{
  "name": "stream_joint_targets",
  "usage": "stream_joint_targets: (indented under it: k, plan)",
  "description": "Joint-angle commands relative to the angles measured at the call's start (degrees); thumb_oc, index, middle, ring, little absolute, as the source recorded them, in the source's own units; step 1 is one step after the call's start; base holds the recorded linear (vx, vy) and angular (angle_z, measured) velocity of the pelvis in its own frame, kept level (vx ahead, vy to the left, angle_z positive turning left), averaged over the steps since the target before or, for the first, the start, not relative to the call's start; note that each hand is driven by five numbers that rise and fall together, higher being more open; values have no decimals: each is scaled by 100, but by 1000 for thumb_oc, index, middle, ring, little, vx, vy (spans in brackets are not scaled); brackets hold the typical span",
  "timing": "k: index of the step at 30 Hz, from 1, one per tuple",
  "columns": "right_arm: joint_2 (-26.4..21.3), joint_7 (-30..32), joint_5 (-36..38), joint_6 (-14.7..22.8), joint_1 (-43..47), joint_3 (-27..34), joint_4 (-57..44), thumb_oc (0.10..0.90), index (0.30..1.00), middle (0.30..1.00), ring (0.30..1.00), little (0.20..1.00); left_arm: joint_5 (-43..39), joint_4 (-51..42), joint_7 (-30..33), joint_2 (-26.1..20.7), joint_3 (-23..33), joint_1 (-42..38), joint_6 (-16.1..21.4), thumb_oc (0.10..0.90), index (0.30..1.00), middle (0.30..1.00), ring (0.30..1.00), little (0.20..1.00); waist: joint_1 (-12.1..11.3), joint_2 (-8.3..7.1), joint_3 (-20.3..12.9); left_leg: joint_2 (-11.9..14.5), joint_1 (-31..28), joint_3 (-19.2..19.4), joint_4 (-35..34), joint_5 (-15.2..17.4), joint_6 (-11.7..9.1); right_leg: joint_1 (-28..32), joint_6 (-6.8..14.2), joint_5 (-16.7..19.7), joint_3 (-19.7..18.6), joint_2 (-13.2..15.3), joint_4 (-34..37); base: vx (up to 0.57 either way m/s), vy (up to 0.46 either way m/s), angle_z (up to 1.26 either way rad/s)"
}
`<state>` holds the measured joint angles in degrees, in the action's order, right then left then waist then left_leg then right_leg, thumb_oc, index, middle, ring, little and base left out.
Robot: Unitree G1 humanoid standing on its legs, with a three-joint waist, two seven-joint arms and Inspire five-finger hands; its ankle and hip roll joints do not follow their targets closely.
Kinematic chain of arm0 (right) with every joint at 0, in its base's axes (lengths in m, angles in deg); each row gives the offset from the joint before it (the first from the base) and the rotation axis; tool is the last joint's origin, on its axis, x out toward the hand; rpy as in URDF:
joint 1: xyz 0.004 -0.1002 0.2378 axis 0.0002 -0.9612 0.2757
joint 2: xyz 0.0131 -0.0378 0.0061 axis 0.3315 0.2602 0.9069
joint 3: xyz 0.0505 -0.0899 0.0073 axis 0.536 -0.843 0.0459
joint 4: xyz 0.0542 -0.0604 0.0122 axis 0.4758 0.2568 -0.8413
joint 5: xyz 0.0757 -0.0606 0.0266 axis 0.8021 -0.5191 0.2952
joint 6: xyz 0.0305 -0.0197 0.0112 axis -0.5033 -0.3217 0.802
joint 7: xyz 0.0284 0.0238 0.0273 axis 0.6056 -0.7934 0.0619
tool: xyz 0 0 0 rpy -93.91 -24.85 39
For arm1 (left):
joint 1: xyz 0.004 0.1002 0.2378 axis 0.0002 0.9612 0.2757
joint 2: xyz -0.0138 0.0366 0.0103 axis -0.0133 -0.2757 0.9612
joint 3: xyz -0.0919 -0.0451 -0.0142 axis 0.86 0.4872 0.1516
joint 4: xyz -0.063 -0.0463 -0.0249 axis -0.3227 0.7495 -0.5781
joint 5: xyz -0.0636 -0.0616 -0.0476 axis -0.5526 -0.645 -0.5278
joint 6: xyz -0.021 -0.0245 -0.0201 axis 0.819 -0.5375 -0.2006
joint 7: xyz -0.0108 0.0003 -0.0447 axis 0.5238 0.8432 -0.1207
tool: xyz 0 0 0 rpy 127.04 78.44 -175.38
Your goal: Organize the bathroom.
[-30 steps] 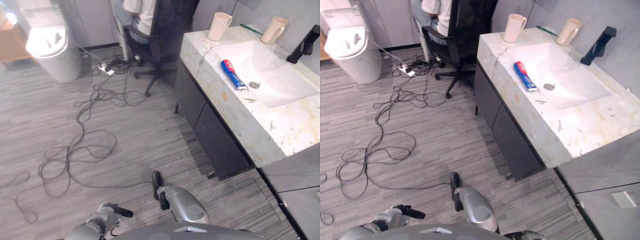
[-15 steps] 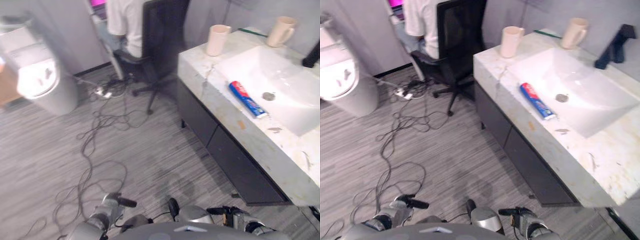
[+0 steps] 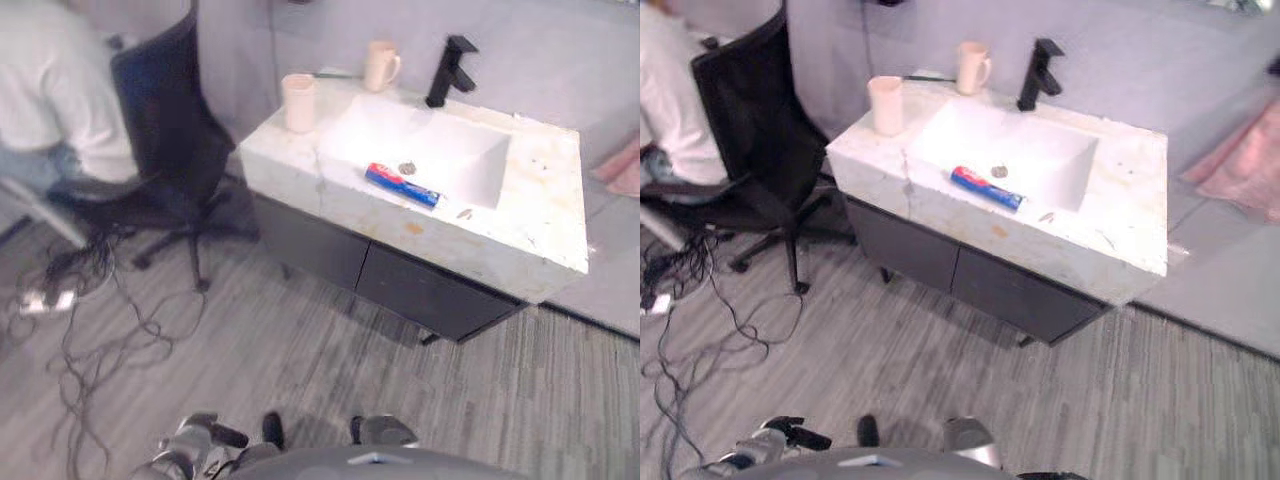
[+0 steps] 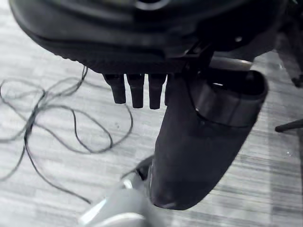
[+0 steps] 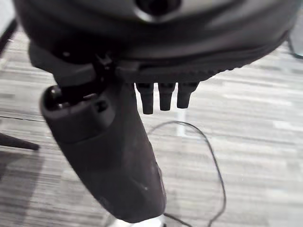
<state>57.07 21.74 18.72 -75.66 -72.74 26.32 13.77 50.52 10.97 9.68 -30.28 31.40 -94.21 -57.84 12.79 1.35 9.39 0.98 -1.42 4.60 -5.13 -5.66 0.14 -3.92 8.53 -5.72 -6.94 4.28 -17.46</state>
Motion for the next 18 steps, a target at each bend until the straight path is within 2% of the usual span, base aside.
stream_joint_targets:
  k: [1, 2, 3, 4, 5, 6, 8, 11, 13, 14, 16, 17, 18]
  plan:
    - [-213, -5, -237, 350, 42, -159, -261, 800, 900, 900, 900, 900, 175, -21, 32, -129, -24, -29, 32, 800, 900, 900, 900, 900, 37, 260, 21, 207, -4, -153, 450, 713, 80, -722, 52, 285, 214, -332, -1429, 152, 212, -52]
    - [-217, -49, -379, 395, 18, -155, -286, 800, 900, 900, 900, 900, 50, -1, 96, -112, -27, -11, 10, 800, 900, 900, 900, 900, 30, 288, 55, 177, -46, -23, 475, 782, 120, -844, 27, 301, 322, -293, -1640, 187, 248, -88]
    - [-219, -139, -542, 394, 40, -178, -315, 800, 900, 900, 900, 900, -59, 6, 195, -76, 40, 28, -19, 800, 900, 900, 900, 900, -13, 265, 76, 120, -113, 259, 491, 873, 166, -850, 12, 351, 578, -188, -1509, 146, 187, -126]
    - [-212, -163, -630, 399, 55, -192, -318, 800, 900, 900, 900, 900, -132, 8, 232, -70, 48, 32, -29, 800, 900, 900, 900, 900, -28, 249, 78, 102, -136, 343, 485, 888, 166, -826, 17, 350, 660, -161, -1388, 128, 158, -146]
    - [-186, -185, -782, 398, 104, -242, -312, 800, 900, 900, 900, 900, -269, 19, 309, -54, 74, 41, -16, 800, 900, 900, 900, 900, -67, 204, 75, 57, -201, 579, 472, 926, 161, -770, 34, 364, 931, -85, -1023, 113, 102, -142]
    - [-142, -190, -900, 392, 172, -317, -307, 800, 900, 900, 900, 900, -391, 34, 383, -35, 120, 45, 46, 800, 900, 900, 900, 900, -121, 124, 85, -6, -337, 936, 459, 986, 131, -675, 51, 373, 1445, 0, -335, 136, 103, -133]
    - [-95, -189, -907, 340, 198, -396, -369, 800, 900, 900, 900, 900, -518, 2, 542, -7, 121, 36, 140, 800, 900, 900, 900, 900, -169, 3, 95, -115, -538, 1294, 435, 1087, 83, -561, -49, 369, 2110, -84, 516, 133, 59, -156]
    - [-69, -216, -893, 333, 178, -437, -347, 800, 900, 900, 900, 900, -608, -27, 716, 48, 121, 2, 182, 800, 900, 900, 900, 900, -187, -69, 111, -187, -674, 1352, 416, 1145, 116, -509, -139, 482, 2260, -128, 727, 107, 9, -54]
    - [-48, -156, -615, 325, 170, -498, -320, 800, 900, 900, 900, 900, -563, -80, 812, 109, 91, -50, 118, 800, 900, 900, 900, 900, -168, -112, 29, -260, -648, 1185, 476, 1110, 77, -337, -229, 595, 1917, -337, 1063, 99, -29, 11]
    - [-49, -141, -567, 328, 177, -507, -316, 800, 900, 900, 900, 900, -557, -82, 809, 117, 87, -52, 111, 800, 900, 900, 900, 900, -175, -113, 17, -258, -632, 1181, 515, 1105, 65, -299, -245, 592, 1921, -346, 1073, 102, -7, 24]
    - [-97, -99, -480, 329, 229, -505, -327, 800, 900, 900, 900, 900, -331, -105, 759, 147, 80, -48, 142, 800, 900, 900, 900, 900, -207, -131, -8, -211, -498, 1259, 976, 1088, -52, -19, -350, 593, 1893, -376, 1300, 102, -5, 40]
    - [-129, -93, -498, 324, 249, -508, -357, 800, 900, 900, 900, 900, -302, -110, 732, 147, 62, -50, 145, 800, 900, 900, 900, 900, -234, -142, -14, -212, -386, 1209, 1329, 1005, -139, 83, -392, 605, 1876, -389, 1388, 92, 17, 21]
    - [-187, -68, -654, 333, 257, -529, -440, 800, 900, 900, 900, 900, -408, -131, 694, 156, 66, 24, 177, 800, 900, 900, 900, 900, -286, -162, 7, -213, -152, 995, 1901, 847, -264, 192, -474, 583, 1760, -411, 1424, 73, 25, -6]
